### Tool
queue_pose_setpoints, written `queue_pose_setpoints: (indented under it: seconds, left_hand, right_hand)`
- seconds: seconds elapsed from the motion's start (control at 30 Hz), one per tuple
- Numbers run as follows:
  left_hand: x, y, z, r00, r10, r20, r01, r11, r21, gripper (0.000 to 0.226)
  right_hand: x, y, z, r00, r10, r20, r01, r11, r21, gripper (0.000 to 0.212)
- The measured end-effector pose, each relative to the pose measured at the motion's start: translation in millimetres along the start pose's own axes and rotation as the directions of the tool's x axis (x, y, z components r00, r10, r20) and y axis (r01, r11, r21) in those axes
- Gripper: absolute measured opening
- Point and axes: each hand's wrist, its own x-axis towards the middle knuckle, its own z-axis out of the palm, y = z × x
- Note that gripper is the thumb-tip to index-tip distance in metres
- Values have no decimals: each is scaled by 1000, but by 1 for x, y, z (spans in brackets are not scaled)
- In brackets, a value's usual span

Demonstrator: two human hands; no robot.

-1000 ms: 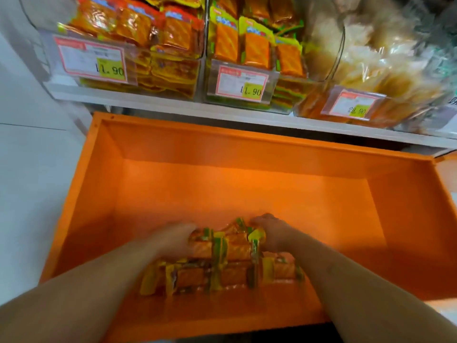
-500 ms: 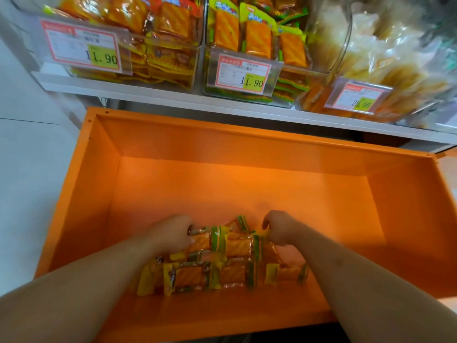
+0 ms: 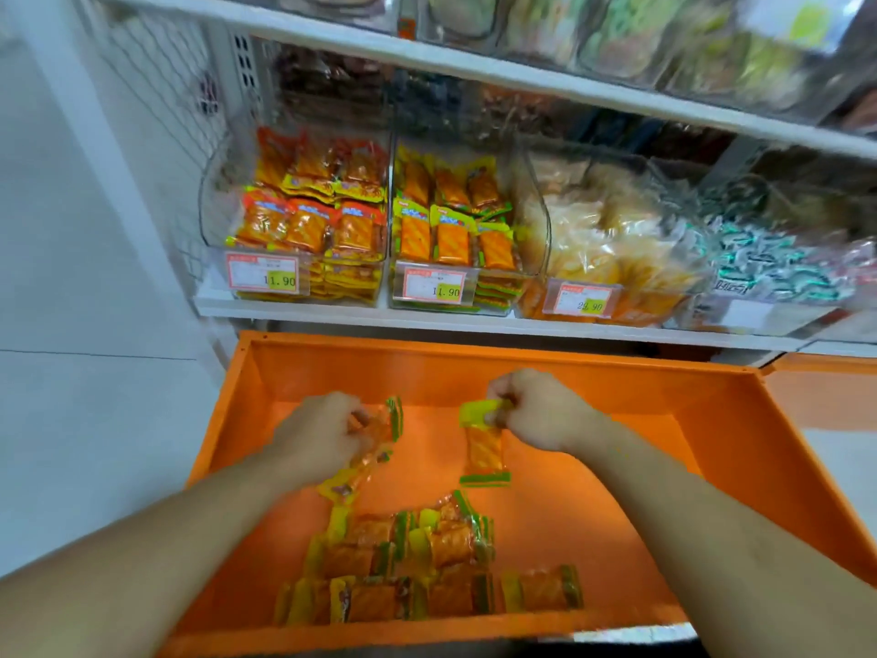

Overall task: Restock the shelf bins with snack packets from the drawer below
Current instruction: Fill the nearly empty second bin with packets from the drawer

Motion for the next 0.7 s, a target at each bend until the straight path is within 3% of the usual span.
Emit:
queue_pose_setpoints:
  seconds: [0.13,0.23,0.4,0.57,0.7]
  left_hand:
    - [-27,35,-62,998,49,-49,-57,980,-189,31]
    - [-45,51,-97,992,92,-85,-114,947,-300,22]
    - [-71,64,-127,995,91,30,-52,774,-632,15]
    - [-68,68,-136,982,164,91,-71,772,-631,53]
    - [-60,66,-136,989,142,45,-84,782,-617,58]
  right_hand:
    - [-39,-31,-40,985,-100,-138,126,972,197,21]
    - [-64,-46,-55,963,-125,-237,206,911,357,17]
    - [-85,-64,-65,910,-126,-396,327,804,496,14]
    - [-83,-71,-75,868,-122,-482,378,791,481,17]
    - [-73,-71,-81,824,-84,-561,403,782,476,17]
